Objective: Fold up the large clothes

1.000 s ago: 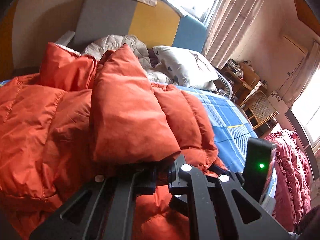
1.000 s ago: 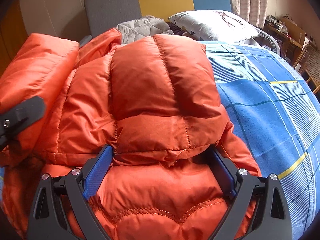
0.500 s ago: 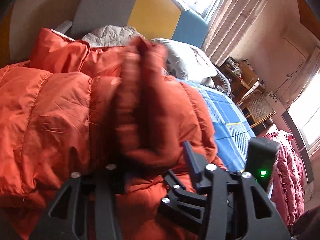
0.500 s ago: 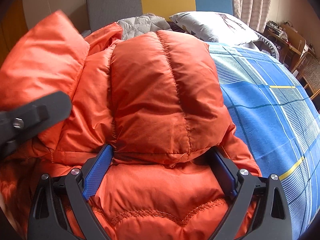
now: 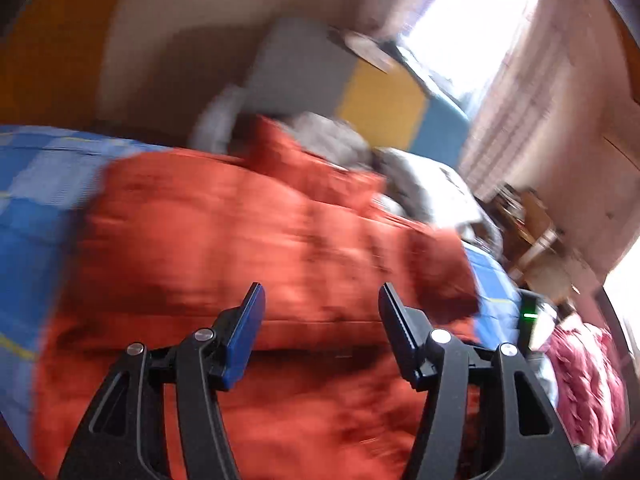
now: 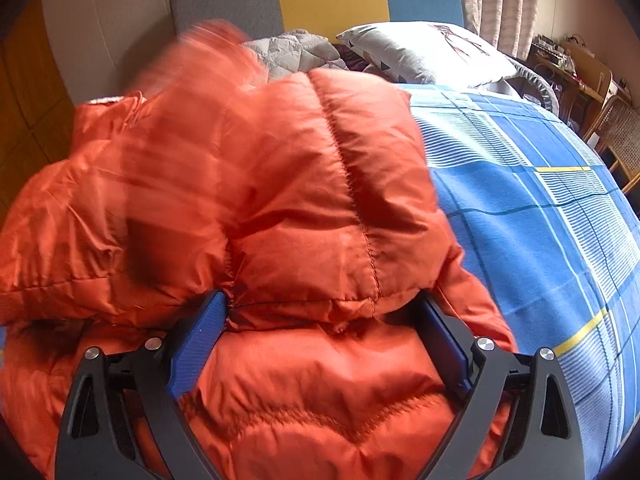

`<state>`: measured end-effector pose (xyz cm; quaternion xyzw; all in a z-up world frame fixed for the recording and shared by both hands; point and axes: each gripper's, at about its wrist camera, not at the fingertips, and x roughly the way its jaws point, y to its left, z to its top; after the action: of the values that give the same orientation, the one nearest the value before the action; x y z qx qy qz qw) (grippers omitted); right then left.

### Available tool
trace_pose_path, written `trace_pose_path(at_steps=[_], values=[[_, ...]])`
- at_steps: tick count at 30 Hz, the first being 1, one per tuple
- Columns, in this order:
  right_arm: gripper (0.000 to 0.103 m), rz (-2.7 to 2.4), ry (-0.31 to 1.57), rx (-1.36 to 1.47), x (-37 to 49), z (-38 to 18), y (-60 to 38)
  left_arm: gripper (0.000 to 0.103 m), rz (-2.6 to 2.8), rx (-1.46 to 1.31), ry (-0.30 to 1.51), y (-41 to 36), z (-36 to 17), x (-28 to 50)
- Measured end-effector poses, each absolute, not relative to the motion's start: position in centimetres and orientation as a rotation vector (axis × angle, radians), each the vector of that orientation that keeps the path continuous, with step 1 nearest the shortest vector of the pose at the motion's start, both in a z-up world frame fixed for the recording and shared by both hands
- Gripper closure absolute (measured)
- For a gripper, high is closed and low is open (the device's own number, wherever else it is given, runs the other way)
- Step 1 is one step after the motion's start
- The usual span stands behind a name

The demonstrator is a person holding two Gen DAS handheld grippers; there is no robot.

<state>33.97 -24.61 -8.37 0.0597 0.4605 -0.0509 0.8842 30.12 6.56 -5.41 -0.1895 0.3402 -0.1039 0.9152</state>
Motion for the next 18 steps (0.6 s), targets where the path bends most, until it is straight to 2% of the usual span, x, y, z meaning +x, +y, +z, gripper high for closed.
trace_pose_path(at_steps=[3,4,5,11,16,18], values=[[0.022,-0.110,0.930,0.149,33.0,-7.1,-25.1,0.046,-0.108,-0.410,0.703,10.5,-6.5,29.4],[0.030,-0.113,0.925,0.160,32.8,-6.8,-25.2,0.046,-0.086,-0.430,0.711,11.5,-7.1,29.5],[0.033,-0.132,0.906,0.170,32.3,-6.2,-25.4,0.046,-0.059,-0.444,0.723,12.4,-7.6,29.5],[0.033,-0.128,0.783,0.333,30.6,-3.4,-26.6,0.046,-0.001,-0.456,0.736,14.7,-9.2,30.2],[0.033,-0.050,0.820,0.415,33.4,-3.3,-25.8,0.046,0.008,-0.423,0.734,14.3,-8.9,31.3],[0.057,-0.036,0.867,0.393,35.0,-3.9,-24.8,0.046,0.008,-0.403,0.731,14.1,-8.7,31.0]])
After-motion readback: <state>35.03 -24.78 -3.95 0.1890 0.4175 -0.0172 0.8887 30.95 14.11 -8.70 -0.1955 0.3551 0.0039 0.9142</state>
